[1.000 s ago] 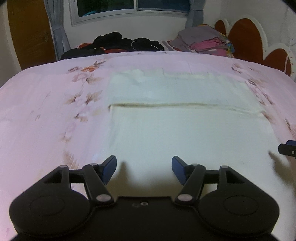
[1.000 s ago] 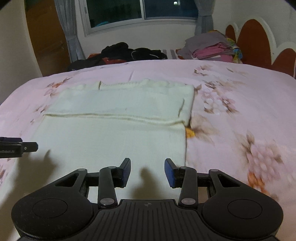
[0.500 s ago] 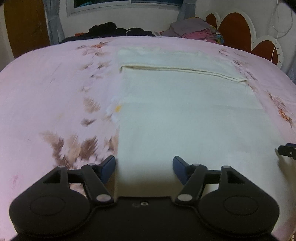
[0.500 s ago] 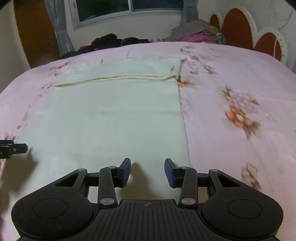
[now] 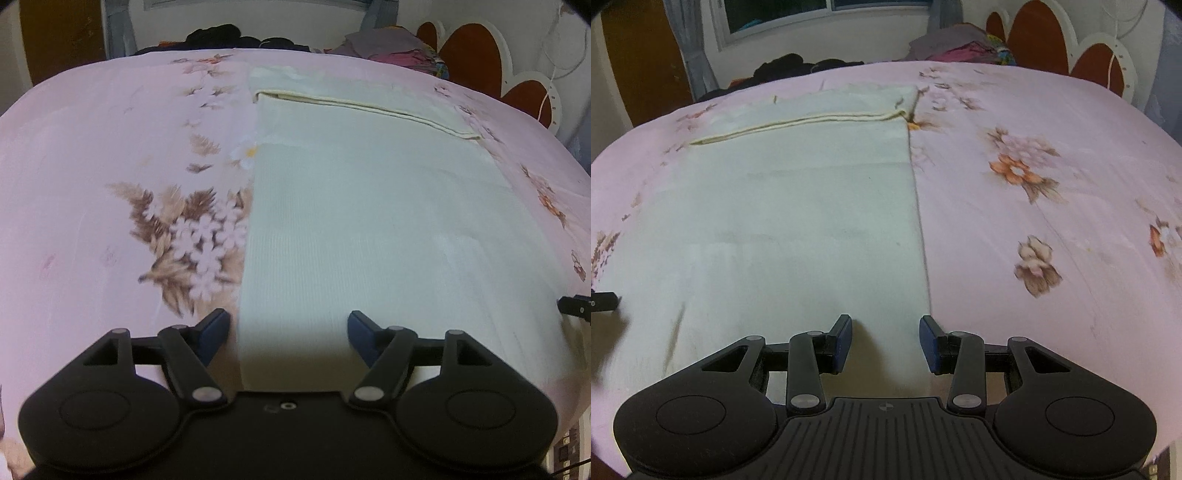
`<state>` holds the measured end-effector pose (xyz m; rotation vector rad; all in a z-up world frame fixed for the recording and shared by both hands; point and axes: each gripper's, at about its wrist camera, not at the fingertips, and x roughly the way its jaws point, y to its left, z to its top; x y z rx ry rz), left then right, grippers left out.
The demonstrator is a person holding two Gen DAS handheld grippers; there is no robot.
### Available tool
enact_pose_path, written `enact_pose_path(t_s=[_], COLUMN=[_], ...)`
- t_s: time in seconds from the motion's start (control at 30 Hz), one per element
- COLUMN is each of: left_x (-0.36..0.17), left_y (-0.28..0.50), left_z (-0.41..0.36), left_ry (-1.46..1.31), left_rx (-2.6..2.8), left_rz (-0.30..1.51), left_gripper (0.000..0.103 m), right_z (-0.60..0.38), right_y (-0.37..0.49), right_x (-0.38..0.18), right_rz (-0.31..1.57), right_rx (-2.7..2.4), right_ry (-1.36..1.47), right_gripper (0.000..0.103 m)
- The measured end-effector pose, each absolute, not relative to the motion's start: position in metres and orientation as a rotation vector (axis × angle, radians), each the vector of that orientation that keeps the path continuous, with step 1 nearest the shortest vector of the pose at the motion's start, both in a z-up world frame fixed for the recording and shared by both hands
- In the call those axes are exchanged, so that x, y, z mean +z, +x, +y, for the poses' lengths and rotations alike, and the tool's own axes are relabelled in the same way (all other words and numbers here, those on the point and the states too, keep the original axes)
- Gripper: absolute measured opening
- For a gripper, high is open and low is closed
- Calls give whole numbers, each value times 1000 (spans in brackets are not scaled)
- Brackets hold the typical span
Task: Fold small clothes
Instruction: 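Move both open grippers over the sweater hem, then grasp the sweater hem with both grippers and fold it toward the collar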
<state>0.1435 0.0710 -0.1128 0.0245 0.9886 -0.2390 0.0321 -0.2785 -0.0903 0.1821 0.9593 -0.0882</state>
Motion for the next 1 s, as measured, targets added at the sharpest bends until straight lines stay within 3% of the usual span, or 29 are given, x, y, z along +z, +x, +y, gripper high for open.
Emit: enact_pose_path(t_s=[0.13, 0.17, 0.2, 0.37, 0.47, 0.53, 0.67, 0.73, 0.8, 0.83, 1.0], left_x=[-113, -113, -113, -113, -114, -114, -115, -116, -115, -114, -99], left_y=[131, 128, 126, 120, 117, 117, 118, 120, 123, 123, 127], left_z=[77, 79, 80, 81, 84, 84, 83, 83, 83, 83, 86], left_ry=[11, 6, 1, -39, -62, -81, -92, -99, -103, -108, -145], left_rx=[-226, -224, -224, -246, -256, -269, -294, -308, -325, -334, -377], left_rz=[994, 996, 998, 1013, 1019, 1026, 1041, 1056, 1064, 1065, 1018], left_gripper=[73, 73, 73, 71, 61, 47, 32, 16, 9, 8, 7], right_z=[-278, -278, -277, -270, -269, -268, -270, -268, -265, -263, -259], right_y=[18, 15, 12, 2, 0, -1, -1, -1, -1, -1, 0], right_x=[-91, -92, -92, -94, -94, -94, -94, -93, -92, -92, -79], right_rz=[978, 981, 982, 993, 997, 999, 1001, 1003, 1004, 1007, 954], right_rx=[-94, -96, -95, -63, -44, -31, -20, -7, 11, 23, 60], right_ry=[187, 194, 201, 225, 255, 268, 294, 293, 292, 297, 326], right_gripper=[45, 51, 64, 65, 64, 51, 43, 33, 23, 14, 9])
